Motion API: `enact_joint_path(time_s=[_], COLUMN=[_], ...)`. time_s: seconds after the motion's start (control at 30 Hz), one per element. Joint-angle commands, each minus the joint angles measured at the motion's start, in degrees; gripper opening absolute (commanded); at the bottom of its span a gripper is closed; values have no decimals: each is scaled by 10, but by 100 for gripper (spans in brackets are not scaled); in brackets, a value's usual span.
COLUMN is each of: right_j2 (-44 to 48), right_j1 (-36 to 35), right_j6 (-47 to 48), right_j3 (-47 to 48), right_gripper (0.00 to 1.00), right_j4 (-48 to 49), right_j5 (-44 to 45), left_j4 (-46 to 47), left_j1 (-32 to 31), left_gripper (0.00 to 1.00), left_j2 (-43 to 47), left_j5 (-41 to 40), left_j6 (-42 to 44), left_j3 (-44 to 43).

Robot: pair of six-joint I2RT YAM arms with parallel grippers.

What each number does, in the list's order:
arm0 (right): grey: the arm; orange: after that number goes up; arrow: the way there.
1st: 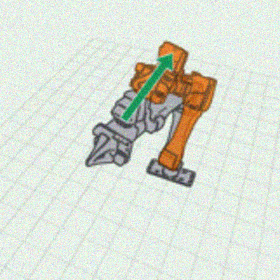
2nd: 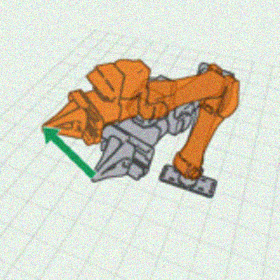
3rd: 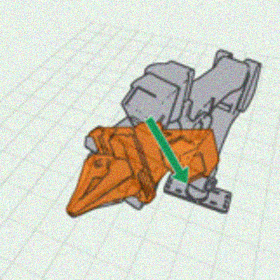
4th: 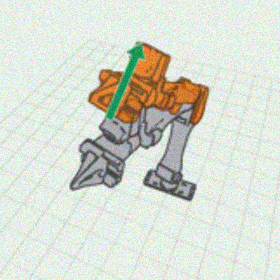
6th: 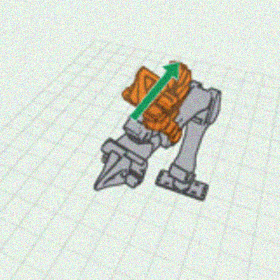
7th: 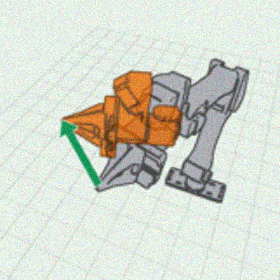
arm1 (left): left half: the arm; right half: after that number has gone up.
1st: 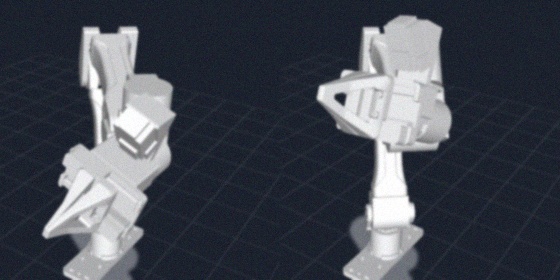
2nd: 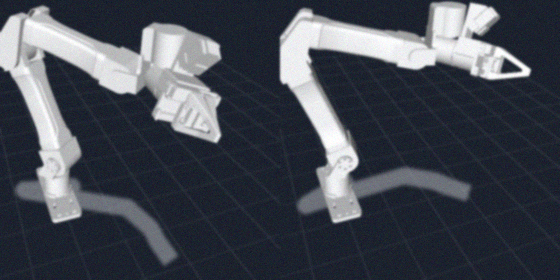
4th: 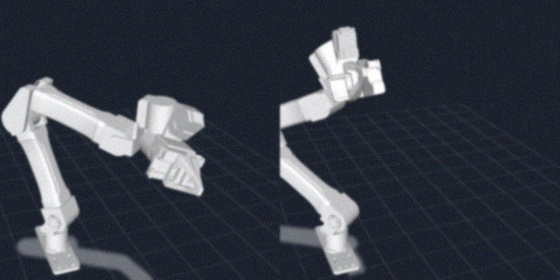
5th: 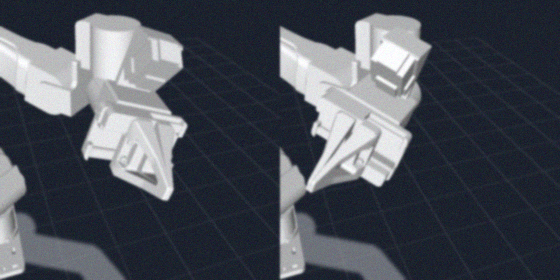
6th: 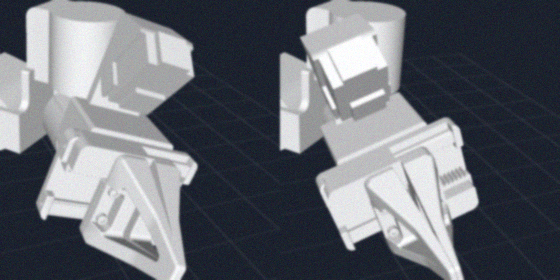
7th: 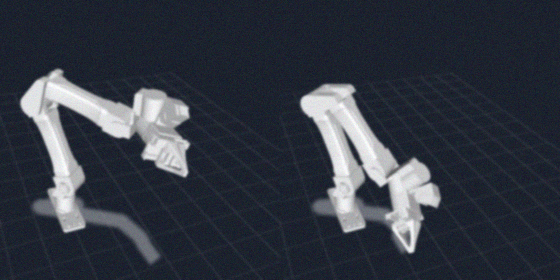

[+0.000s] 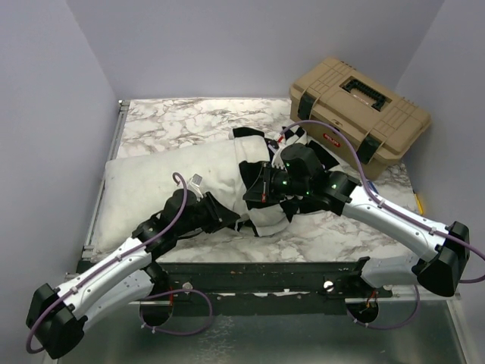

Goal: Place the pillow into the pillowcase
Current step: Stuff the pillow into the pillowcase.

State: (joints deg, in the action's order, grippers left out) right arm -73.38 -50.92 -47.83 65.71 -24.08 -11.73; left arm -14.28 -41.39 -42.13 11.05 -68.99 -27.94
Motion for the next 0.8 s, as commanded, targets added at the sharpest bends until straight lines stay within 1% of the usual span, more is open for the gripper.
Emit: enact_joint_path(time_s=[0.0, 0.2, 0.27, 0.37, 0.4, 0.43, 0.5, 0.53, 0.67, 0.7, 0.77], right_j2=[15, 20, 19, 19, 19, 20, 25, 26, 37, 38, 39], right_j1=[1, 2, 2, 3, 4, 4, 4, 4, 5, 5, 5], right_j6=[-12, -21, -24, -26, -26, -27, -28, -29, -41, -44, -52], right_j3=[21, 21, 26, 39, 45, 50, 61, 66, 78, 78, 76], right_gripper=[0, 0, 0, 0, 0, 0, 0, 0, 0, 0, 0], right_j4=[19, 22, 27, 27, 25, 23, 19, 17, 22, 27, 40], right_j5=[-17, -20, -27, -38, -39, -41, -44, -46, -66, -76, -100], left_j4=[189, 271, 330, 430, 461, 491, 555, 591, 769, 799, 817], left_j1=[-9, -37, -50, -85, -101, -114, -135, -143, -153, -153, -153], left_gripper=[28, 28, 27, 22, 20, 14, 2, 0, 0, 0, 0], left_j2=[-50, -143, -182, -238, -256, -271, -297, -307, -338, -344, -350], left_j5=[22, 18, 18, 0, -8, -19, -56, -84, -218, -255, -323], left_j6=[-56, -41, -48, -32, -17, 0, 26, 38, 81, 95, 144], left_j3=[17, -8, -2, -13, -22, -32, -45, -45, -22, -17, -23])
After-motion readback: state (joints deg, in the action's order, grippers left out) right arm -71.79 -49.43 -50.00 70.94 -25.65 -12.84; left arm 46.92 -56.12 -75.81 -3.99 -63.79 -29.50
